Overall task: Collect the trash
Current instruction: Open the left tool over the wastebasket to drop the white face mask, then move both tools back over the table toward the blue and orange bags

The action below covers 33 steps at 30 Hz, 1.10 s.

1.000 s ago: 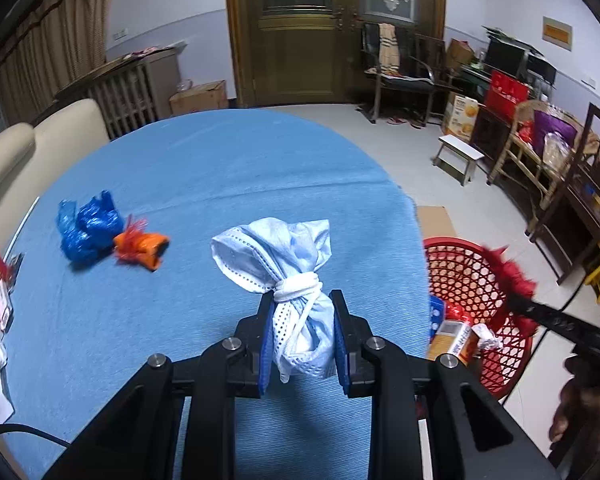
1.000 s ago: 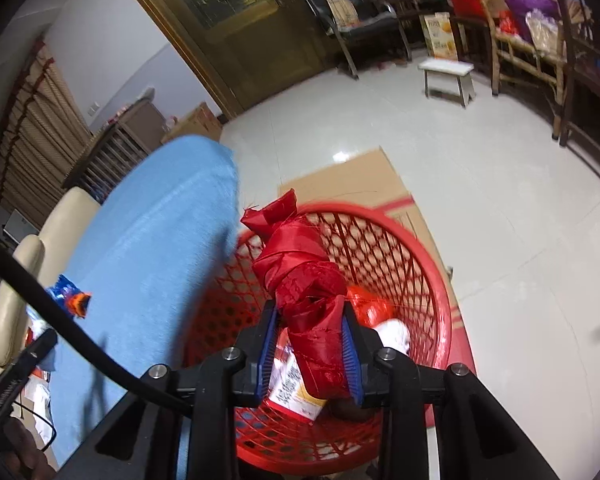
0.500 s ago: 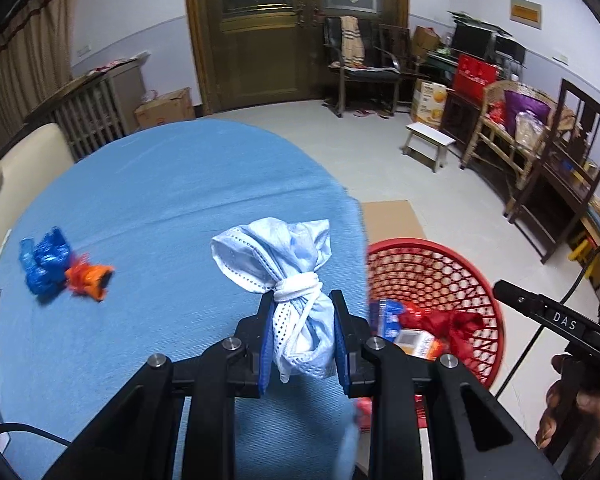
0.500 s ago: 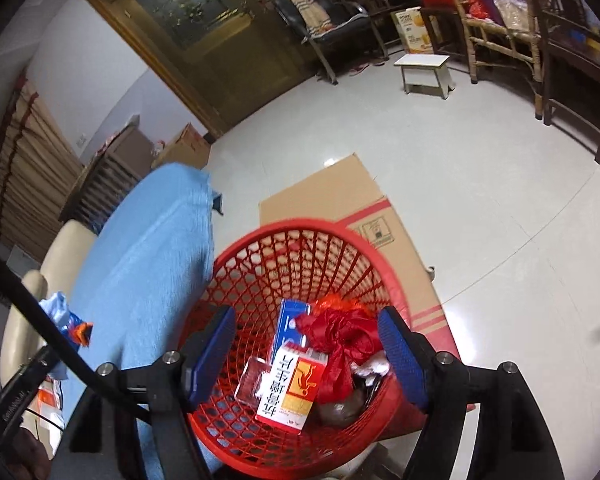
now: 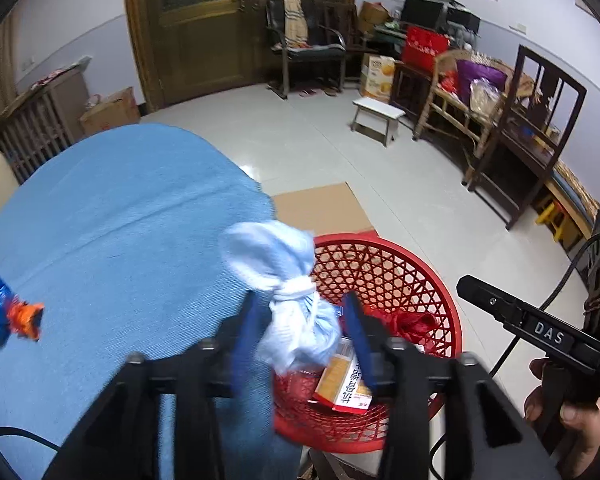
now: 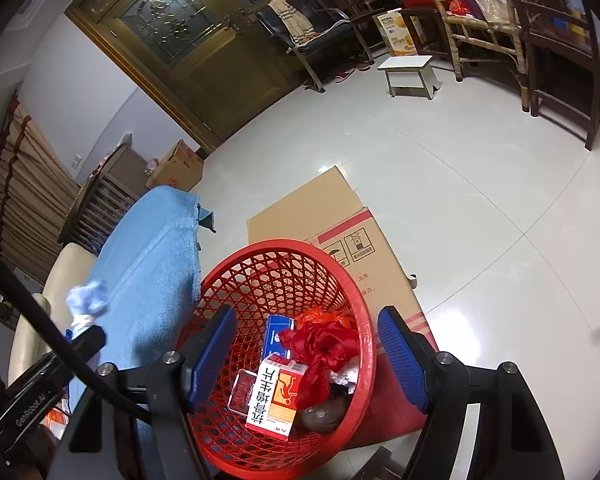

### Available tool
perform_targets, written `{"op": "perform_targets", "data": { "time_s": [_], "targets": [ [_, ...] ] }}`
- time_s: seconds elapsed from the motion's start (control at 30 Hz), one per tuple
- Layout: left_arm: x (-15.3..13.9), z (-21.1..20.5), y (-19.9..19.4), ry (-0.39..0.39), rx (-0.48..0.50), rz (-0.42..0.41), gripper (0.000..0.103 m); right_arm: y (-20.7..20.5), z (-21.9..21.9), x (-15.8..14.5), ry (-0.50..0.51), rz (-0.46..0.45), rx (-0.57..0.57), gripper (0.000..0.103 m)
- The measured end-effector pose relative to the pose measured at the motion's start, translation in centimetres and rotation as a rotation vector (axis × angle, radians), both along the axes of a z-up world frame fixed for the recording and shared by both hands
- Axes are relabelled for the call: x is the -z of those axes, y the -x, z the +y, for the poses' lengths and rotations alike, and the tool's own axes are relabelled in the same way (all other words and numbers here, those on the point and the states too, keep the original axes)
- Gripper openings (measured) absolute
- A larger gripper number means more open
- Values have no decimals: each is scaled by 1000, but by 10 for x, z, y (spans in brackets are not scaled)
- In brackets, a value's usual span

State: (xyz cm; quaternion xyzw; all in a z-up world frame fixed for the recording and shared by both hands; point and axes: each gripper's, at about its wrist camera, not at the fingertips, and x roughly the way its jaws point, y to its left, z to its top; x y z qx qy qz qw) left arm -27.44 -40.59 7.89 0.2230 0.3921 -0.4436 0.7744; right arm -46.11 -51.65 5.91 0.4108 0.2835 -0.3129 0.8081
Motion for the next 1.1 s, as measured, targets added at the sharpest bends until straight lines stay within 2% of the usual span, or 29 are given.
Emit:
{"op": "perform_targets", "data": {
  "time_s": [0.03,0.2,0.43,0.8,1.1],
  "targets": [
    [1,-3,0,-13,-1,-4,68,0,0,0,-2,0,1,77],
    [-6,6,-7,13,-20,-14,70,1,-1,-3,2,0,1,77],
    [-16,49,-35,46,-130,-11,70,-5,3,-1,-4,4,0,77],
    [-4,150,-71,43,-338,-3,71,-44,32,-11,22,14,-95,77],
    [16,248,-99,41,-564,36,71,-104,85,-18,62,48,-265,77]
  ]
}}
